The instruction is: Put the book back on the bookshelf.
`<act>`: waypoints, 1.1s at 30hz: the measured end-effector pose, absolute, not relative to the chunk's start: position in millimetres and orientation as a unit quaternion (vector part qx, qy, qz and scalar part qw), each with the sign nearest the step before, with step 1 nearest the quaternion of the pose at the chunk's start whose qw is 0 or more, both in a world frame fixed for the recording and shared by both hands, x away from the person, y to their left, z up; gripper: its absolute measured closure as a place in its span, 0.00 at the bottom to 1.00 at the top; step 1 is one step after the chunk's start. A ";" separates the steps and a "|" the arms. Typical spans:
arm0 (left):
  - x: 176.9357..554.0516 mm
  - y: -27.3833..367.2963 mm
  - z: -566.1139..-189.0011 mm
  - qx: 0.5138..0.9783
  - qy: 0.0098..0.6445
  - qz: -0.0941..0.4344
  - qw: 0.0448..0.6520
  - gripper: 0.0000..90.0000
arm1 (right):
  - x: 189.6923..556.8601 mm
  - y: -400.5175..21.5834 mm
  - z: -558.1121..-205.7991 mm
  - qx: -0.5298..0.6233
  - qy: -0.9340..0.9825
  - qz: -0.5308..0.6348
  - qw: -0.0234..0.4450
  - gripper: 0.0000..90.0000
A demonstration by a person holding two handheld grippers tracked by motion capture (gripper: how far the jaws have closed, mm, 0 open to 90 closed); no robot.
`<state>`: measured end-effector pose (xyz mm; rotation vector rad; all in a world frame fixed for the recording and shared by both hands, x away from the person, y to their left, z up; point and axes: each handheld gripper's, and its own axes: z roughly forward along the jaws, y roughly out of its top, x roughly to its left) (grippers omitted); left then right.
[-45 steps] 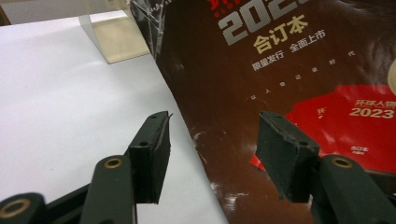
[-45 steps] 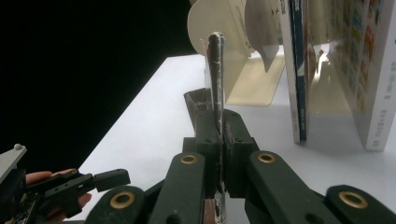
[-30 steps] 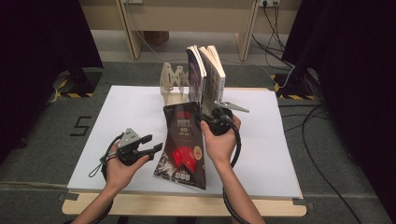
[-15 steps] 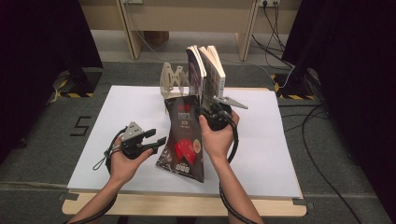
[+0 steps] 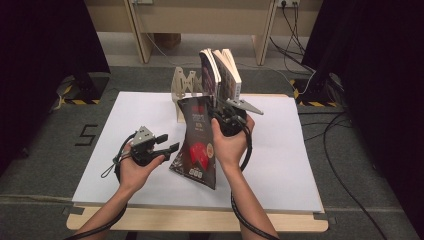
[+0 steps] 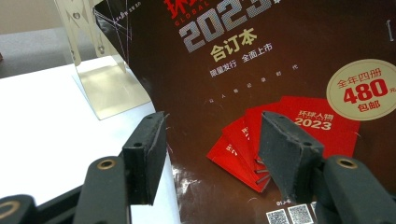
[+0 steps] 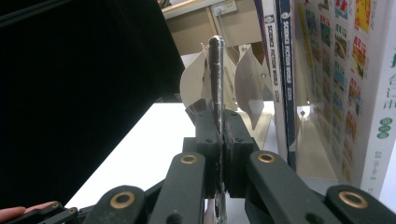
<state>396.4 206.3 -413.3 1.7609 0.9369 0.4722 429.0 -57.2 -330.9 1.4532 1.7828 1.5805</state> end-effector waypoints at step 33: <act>417.6 176.3 -373.0 0.723 0.366 0.181 0.558 0.43 | 443.1 -40.7 -316.2 0.507 0.606 0.580 0.200 0.97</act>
